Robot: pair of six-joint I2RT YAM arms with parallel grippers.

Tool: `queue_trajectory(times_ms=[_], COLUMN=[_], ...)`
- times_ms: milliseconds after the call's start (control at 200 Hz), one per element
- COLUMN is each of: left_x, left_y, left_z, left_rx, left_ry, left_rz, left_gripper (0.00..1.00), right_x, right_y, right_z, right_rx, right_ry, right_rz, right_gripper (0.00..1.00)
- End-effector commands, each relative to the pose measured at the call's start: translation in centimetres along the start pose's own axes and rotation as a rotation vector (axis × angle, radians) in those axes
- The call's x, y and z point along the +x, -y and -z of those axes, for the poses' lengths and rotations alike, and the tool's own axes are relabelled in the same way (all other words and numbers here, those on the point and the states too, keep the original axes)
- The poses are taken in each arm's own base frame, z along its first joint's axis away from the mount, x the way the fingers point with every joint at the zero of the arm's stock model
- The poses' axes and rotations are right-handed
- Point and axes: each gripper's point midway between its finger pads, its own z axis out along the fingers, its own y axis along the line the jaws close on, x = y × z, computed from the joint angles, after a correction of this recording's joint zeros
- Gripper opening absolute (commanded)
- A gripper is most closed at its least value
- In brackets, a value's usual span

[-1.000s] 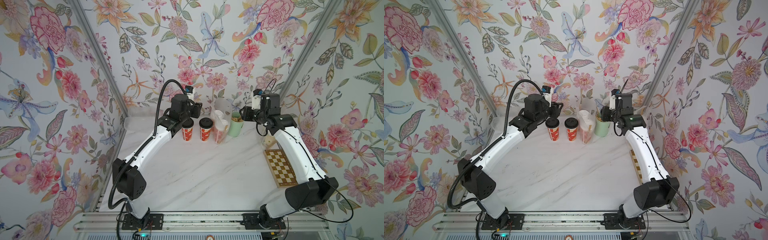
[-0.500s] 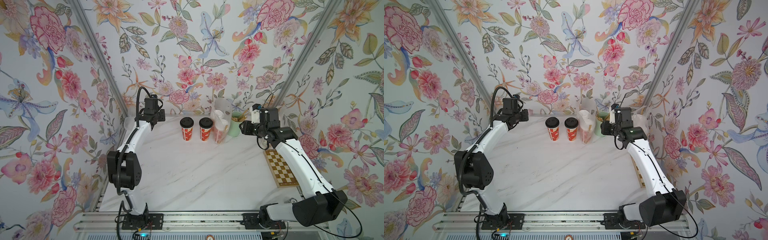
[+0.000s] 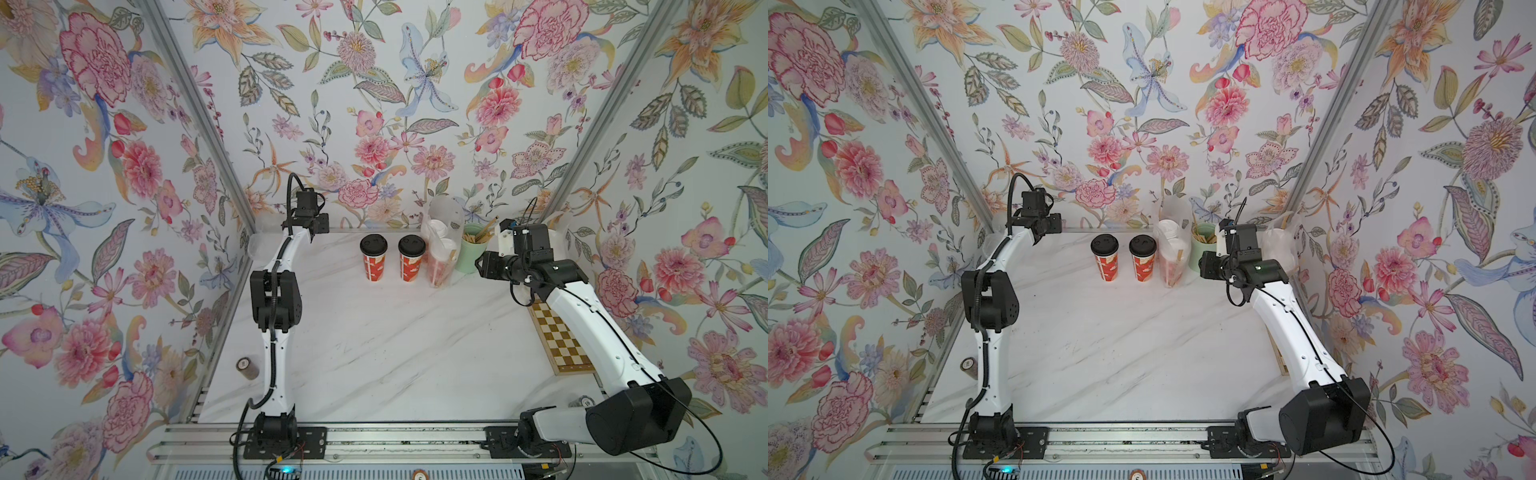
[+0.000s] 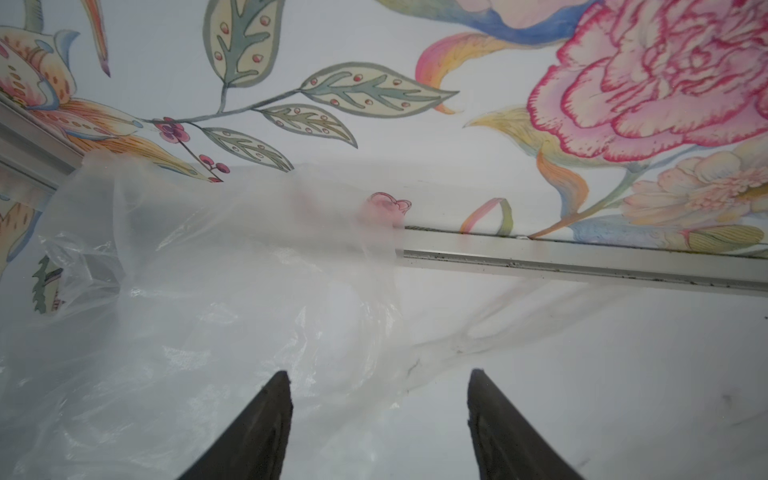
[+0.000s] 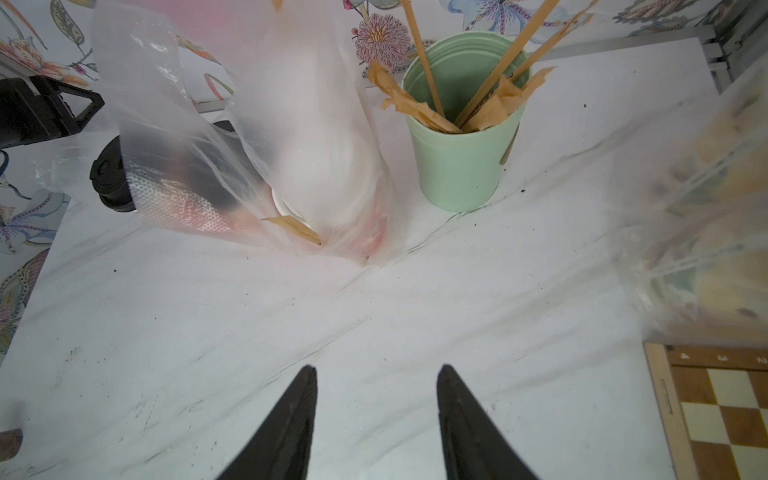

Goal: Pack milk tea into plastic carrier bags
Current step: Pick up the plastic carrier bag from the corner of the board.

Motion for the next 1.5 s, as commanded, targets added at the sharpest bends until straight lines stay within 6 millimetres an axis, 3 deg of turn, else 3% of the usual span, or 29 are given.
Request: queue_trajectory(times_ms=[0, 195, 450, 666, 991, 1221, 1366, 1496], left_x=[0.2, 1.5, 2.2, 3.4, 4.7, 4.5, 3.4, 2.1], left_y=[-0.2, 0.1, 1.1, 0.5, -0.2, 1.4, 2.0, 2.3], left_z=[-2.1, -5.0, -7.3, -9.2, -10.3, -9.2, -6.8, -3.5], left_rx=[0.024, 0.077, 0.193, 0.198, 0.173, 0.271, 0.324, 0.371], left_ry=[0.026, 0.030, 0.054, 0.041, 0.027, 0.019, 0.038, 0.068], left_rz=[0.050, 0.108, 0.198, 0.255, 0.280, 0.335, 0.367, 0.401], left_gripper=[0.69, 0.70, 0.70, 0.71, 0.71, 0.38, 0.19, 0.07], right_x=[0.7, 1.0, 1.5, 1.5, 1.4, 1.2, 1.0, 0.9], right_y=[-0.1, -0.3, -0.9, -1.4, -1.6, -1.9, -2.3, -2.9], right_z=[0.0, -0.4, -1.1, -1.1, -0.9, -0.6, -0.3, 0.0], right_rx=[-0.003, -0.008, -0.015, -0.030, -0.045, -0.055, -0.065, -0.081], right_ry=[-0.014, -0.028, -0.050, -0.054, -0.049, -0.043, -0.034, -0.025], right_rz=[-0.022, -0.034, -0.034, -0.037, -0.037, -0.039, -0.038, -0.033], right_gripper=[0.49, 0.49, 0.49, 0.50, 0.50, 0.50, 0.50, 0.50])
